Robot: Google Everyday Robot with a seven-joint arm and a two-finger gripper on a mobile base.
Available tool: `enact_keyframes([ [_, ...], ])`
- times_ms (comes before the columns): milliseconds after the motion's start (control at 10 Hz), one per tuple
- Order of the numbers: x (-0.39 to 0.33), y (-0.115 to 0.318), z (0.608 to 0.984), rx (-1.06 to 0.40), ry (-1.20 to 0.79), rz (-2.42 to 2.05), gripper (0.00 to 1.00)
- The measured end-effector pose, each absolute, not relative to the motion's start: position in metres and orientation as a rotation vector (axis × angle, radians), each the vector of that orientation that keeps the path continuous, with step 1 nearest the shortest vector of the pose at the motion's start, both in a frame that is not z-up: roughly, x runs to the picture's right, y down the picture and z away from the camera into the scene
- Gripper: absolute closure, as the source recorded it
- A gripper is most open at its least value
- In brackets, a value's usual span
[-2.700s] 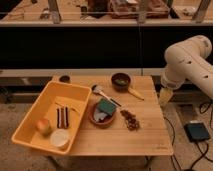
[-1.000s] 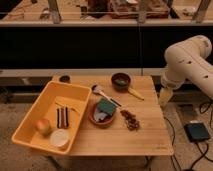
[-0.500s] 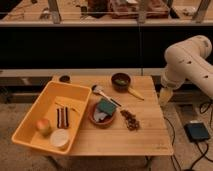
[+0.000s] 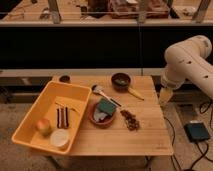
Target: Place sponge in tray
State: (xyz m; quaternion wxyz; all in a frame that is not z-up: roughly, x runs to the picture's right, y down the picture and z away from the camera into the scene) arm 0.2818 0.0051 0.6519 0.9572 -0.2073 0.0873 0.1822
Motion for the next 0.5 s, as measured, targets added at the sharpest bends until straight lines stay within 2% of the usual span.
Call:
enact_keyframes([
  [300, 0.267, 0.013, 0.664, -0.445, 0.123, 0.351, 0.20],
  [500, 0.224, 0.025, 0.680, -0.472, 0.038, 0.311, 0.20],
])
